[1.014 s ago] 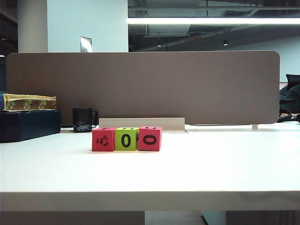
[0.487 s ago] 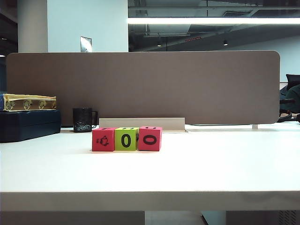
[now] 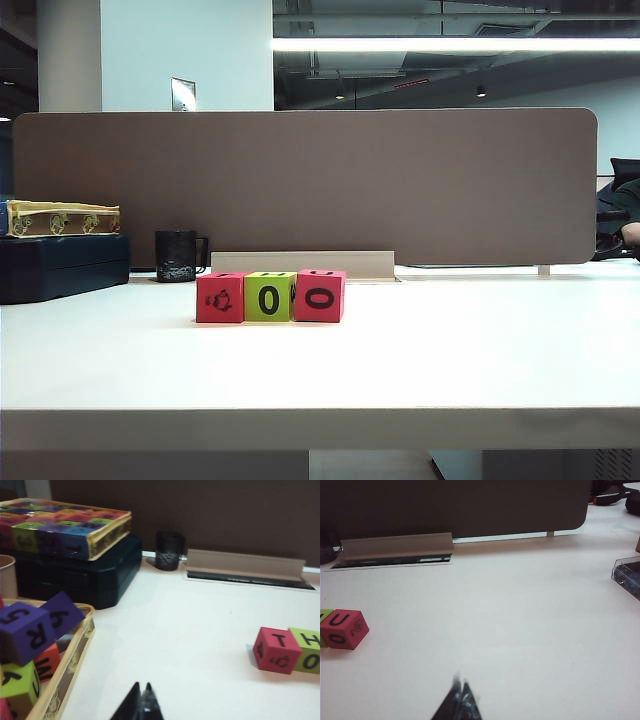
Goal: Select the appropriate blocks from the scattered letter blocks on the table and arrange them in a row to spell out "THU".
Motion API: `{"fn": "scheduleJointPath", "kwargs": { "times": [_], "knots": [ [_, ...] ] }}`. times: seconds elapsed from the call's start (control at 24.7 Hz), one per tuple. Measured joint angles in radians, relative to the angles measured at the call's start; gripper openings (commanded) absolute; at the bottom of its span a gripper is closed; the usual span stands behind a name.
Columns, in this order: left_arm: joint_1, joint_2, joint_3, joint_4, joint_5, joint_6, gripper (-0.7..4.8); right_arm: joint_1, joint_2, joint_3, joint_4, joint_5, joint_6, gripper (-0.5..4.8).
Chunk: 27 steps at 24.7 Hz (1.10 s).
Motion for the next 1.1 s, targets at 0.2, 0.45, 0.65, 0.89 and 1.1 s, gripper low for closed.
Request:
{"fn": "scheduleJointPath", "kwargs": {
  "times": [0.2, 0.45, 0.65, 0.89, 1.1],
  "knots": [
    [0.006, -0.042, -0.111, 0.029, 0.019, -0.002, -0.05, 0.000, -0.001, 0.000, 0.000, -0.001, 0.000, -0.04],
    [0.005, -0.041, -0.137, 0.047, 0.016, -0.001, -0.05, 0.000, -0.003, 0.000, -0.001, 0.000, 0.000, -0.04],
    [-0.075, -0.042, -0.137, 0.048, 0.006, 0.002, -0.05, -0.001, -0.005, 0.000, -0.001, 0.000, 0.000, -0.04],
    [-0.089, -0.043, -0.137, 0.010, -0.008, 0.000, -0.05, -0.001, -0.005, 0.000, -0.001, 0.000, 0.000, -0.04],
    [-0.089, -0.043, -0.137, 0.011, -0.008, 0.000, -0.05, -0.001, -0.005, 0.000, -0.001, 0.000, 0.000, -0.04]
  ]
}}
